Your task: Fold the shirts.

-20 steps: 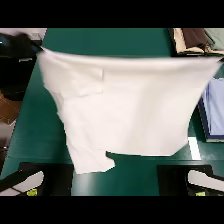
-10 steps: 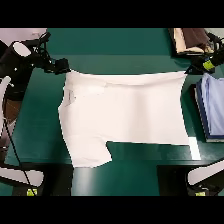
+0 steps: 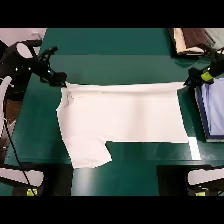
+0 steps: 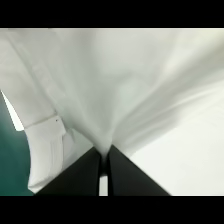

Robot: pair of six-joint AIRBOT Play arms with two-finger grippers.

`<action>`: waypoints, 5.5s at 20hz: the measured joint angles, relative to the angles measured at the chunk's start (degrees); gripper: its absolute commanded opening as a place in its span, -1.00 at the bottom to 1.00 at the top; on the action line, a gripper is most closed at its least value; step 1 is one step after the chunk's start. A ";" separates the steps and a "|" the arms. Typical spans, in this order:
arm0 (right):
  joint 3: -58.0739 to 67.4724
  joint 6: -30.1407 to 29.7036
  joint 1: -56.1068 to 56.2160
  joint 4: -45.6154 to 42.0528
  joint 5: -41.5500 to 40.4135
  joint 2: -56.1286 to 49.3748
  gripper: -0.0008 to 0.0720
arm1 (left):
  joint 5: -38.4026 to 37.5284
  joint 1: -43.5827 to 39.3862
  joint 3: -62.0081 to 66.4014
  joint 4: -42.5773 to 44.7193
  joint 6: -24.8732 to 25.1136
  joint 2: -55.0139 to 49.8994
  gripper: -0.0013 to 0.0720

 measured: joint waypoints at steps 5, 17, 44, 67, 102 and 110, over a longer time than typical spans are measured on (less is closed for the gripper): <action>-8.87 -0.39 0.13 0.61 -1.01 1.73 -0.83 | -1.07 0.04 -8.98 0.24 -0.37 0.85 0.22; -19.19 -0.55 -1.53 1.25 0.07 17.55 -0.03 | -2.43 0.07 -36.20 2.95 -4.17 28.24 0.21; -40.92 -1.73 -18.25 0.68 1.95 31.39 0.46 | 6.21 -5.95 -58.51 -14.53 -7.65 44.63 -0.89; -52.09 -2.82 -11.41 -3.50 -1.03 39.93 -0.93 | -9.35 -6.01 -49.99 -8.72 -11.80 57.02 -0.90; -21.86 -5.99 -14.62 14.43 -5.55 -2.01 0.36 | 20.85 -8.57 -14.91 -9.20 -7.13 11.45 -0.86; -21.79 -8.72 -9.64 15.54 -7.37 -2.73 -0.93 | 28.37 -20.72 -14.05 -13.46 -6.12 5.62 -0.89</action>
